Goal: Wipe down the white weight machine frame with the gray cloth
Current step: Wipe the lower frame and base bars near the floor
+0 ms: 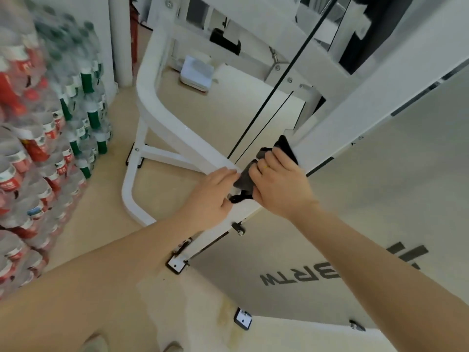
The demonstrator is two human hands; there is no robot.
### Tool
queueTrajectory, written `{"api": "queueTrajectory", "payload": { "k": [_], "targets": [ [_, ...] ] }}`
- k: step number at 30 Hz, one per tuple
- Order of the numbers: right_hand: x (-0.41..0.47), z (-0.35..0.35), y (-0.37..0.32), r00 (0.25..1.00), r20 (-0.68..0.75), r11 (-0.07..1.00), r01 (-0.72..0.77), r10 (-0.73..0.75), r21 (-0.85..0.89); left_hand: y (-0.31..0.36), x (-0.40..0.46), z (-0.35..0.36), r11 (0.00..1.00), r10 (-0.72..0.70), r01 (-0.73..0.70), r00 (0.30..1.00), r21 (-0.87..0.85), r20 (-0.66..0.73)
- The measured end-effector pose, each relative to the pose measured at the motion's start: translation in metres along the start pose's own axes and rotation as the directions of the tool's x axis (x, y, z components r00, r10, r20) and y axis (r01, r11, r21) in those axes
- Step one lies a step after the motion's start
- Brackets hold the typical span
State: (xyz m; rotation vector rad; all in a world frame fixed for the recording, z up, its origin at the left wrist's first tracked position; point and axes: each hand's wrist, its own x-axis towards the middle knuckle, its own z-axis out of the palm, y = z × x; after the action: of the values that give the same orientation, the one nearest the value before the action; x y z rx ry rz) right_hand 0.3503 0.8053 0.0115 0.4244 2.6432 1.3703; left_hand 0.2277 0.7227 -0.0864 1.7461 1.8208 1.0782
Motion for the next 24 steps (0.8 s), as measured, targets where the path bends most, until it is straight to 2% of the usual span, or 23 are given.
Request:
{"api": "queueTrajectory", "payload": {
  "k": [3, 5, 7, 9, 11, 14, 19, 24],
  "targets": [
    [0.005, -0.021, 0.038, 0.994, -0.074, 0.997, -0.078, 0.076, -0.025, 0.000, 0.007, -0.008, 0.995, -0.097, 0.090, 0.968, 0.040, 0.230],
    [0.008, -0.035, 0.058, 0.985, -0.091, 0.988, -0.153, 0.149, -0.037, 0.003, 0.009, -0.014, 0.982, -0.188, 0.184, 0.897, 0.047, 0.399],
    [0.009, -0.044, 0.068, 0.976, -0.083, 0.977, -0.205, 0.200, -0.059, 0.005, 0.013, -0.018, 0.981, -0.192, 0.177, 0.859, 0.077, 0.474],
    [0.010, -0.045, 0.064, 0.977, -0.055, 0.976, -0.211, 0.207, -0.063, 0.007, 0.017, -0.021, 0.991, -0.135, 0.116, 0.904, 0.071, 0.407],
    [0.011, -0.037, 0.052, 0.982, -0.021, 0.978, -0.188, 0.187, -0.088, 0.010, 0.022, -0.025, 0.996, -0.085, 0.078, 0.961, 0.036, 0.264],
    [0.009, -0.020, 0.028, 0.993, 0.041, 0.991, -0.110, 0.114, -0.080, 0.000, 0.022, -0.022, 0.995, -0.038, 0.029, 0.995, 0.096, 0.096],
    [-0.006, 0.017, -0.018, 0.996, 0.042, 0.992, -0.073, 0.078, -0.105, -0.034, 0.015, -0.010, 0.924, -0.071, -0.005, 0.980, 0.383, 0.183],
    [-0.020, 0.048, -0.065, 0.998, 0.063, 0.999, -0.018, 0.021, -0.036, -0.059, 0.008, 0.004, 0.906, 0.050, -0.106, 0.988, 0.410, 0.144]
  ]
}}
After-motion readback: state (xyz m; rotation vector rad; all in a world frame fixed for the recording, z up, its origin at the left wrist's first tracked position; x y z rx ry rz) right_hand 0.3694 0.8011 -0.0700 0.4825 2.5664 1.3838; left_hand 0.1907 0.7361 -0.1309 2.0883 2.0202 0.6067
